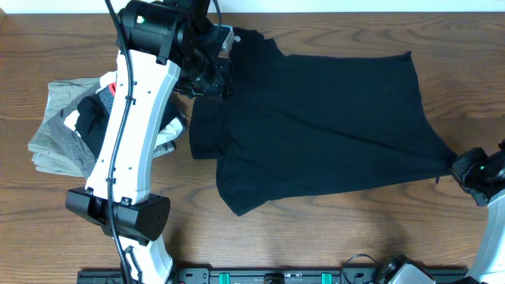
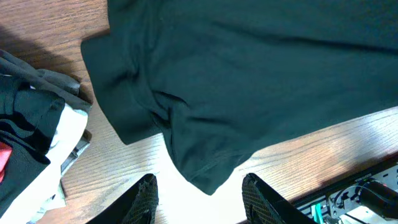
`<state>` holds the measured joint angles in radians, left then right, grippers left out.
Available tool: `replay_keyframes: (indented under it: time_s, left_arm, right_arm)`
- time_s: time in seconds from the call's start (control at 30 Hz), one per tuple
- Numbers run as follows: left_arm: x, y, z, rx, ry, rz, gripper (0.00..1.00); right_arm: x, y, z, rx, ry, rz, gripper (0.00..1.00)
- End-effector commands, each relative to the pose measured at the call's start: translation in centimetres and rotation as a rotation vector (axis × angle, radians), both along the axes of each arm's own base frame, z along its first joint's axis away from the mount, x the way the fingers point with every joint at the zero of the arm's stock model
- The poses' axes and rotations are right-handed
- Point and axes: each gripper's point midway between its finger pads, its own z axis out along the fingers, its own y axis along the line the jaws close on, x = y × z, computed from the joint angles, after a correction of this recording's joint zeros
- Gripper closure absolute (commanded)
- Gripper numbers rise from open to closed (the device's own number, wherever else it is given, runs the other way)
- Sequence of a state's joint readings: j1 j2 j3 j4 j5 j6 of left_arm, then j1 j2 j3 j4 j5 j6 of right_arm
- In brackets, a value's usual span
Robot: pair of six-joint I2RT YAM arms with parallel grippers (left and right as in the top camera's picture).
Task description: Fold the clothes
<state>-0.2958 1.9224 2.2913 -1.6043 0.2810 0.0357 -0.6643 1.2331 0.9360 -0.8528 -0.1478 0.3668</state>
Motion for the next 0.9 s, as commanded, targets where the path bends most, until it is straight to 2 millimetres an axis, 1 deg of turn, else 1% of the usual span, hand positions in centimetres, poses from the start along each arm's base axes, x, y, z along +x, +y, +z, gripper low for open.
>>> replay_keyframes:
  time_s: [0.0, 0.13, 0.17, 0.2, 0.27, 0.3, 0.4, 0.5, 0.63, 0.7, 0.8, 0.87]
  left_arm:
    - [0.2, 0.2, 0.3, 0.011, -0.022, -0.011, 0.53]
    - [0.4, 0.2, 0.4, 0.009, -0.030, -0.011, 0.53]
    - [0.4, 0.2, 0.4, 0.008, -0.030, -0.011, 0.53]
    - [0.4, 0.2, 0.4, 0.008, -0.029, -0.011, 0.53]
    - [0.4, 0.2, 0.4, 0.009, -0.028, -0.011, 0.53]
    - [0.3, 0.2, 0.4, 0.009, -0.027, -0.011, 0.52]
    - [0.3, 0.2, 0.3, 0.010, -0.024, -0.011, 0.52]
    - [0.0, 0.3, 0.3, 0.016, -0.013, -0.019, 0.52]
    - [-1.0, 0.6, 0.0, 0.029, 0.022, -0.036, 0.52]
    - [-1.7, 0.7, -0.2, 0.037, 0.055, -0.031, 0.52]
    - [-2.6, 0.1, -1.1, 0.041, 0.107, -0.018, 0.53]
    - [-3.8, -1.3, -2.2, 0.034, 0.162, -0.054, 0.53]
  right_arm:
    - [0.2, -1.1, 0.3, -0.038, -0.011, -0.023, 0.97]
    - [1.9, 0.0, 0.2, 0.037, -0.078, 0.020, 0.94]
    - [1.9, 0.0, 0.0, 0.045, -0.071, 0.021, 0.83]
    - [1.9, -0.1, -0.4, 0.049, -0.059, 0.018, 0.66]
    - [1.8, -0.3, -1.1, 0.052, -0.033, 0.011, 0.41]
    - [1.7, -0.4, -1.6, 0.058, -0.017, 0.009, 0.36]
    - [1.4, -0.2, -2.9, 0.089, 0.029, 0.012, 0.34]
    - [0.2, -0.4, -5.0, 0.102, 0.122, -0.007, 0.34]
    - [-0.7, 0.2, -7.6, 0.152, 0.195, -0.009, 0.36]
    - [-1.1, 0.6, -8.6, 0.178, 0.220, -0.007, 0.36]
    - [-0.3, 1.4, -9.1, 0.218, 0.186, 0.059, 0.33]
    - [0.8, 2.0, -8.7, 0.243, 0.128, 0.106, 0.32]
